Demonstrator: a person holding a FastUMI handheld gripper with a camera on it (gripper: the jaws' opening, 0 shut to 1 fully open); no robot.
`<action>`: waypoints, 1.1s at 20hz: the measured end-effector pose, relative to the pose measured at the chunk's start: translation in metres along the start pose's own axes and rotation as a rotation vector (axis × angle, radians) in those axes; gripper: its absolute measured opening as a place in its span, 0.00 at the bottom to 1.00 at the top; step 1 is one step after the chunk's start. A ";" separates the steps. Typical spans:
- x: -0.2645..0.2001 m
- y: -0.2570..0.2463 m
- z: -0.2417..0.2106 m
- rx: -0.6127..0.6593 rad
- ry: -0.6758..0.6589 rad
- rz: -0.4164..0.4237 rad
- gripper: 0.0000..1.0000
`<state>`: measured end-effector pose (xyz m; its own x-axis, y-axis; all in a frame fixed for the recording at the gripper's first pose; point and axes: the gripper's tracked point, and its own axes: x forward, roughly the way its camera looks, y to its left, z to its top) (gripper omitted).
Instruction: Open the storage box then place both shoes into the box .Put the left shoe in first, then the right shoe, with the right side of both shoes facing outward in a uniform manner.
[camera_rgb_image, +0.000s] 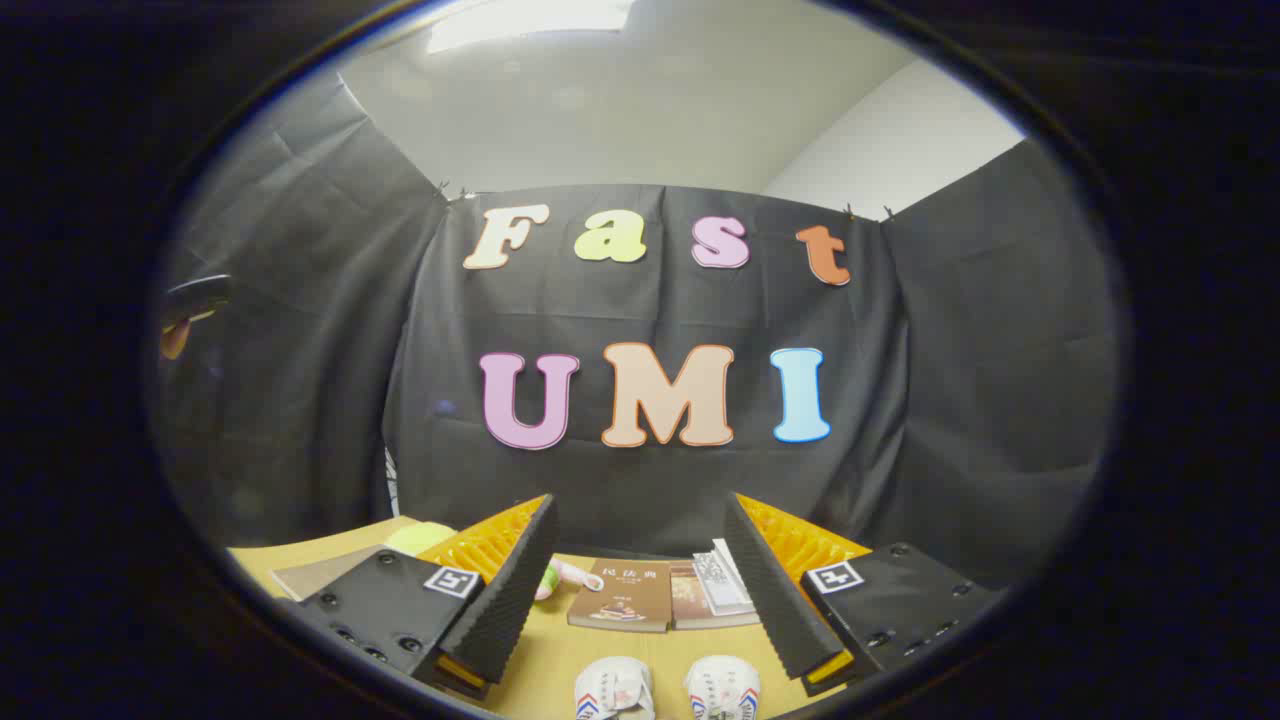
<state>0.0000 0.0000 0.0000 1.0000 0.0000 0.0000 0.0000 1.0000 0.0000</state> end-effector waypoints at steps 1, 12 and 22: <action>0.000 -0.001 0.000 -0.001 0.000 -0.002 1.00; -0.003 -0.007 0.000 -0.016 -0.005 0.007 1.00; 0.000 -0.016 -0.006 -0.003 0.010 -0.010 1.00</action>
<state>0.0003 -0.0164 -0.0062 0.9999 -0.0101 -0.0095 0.0101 0.9999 -0.0029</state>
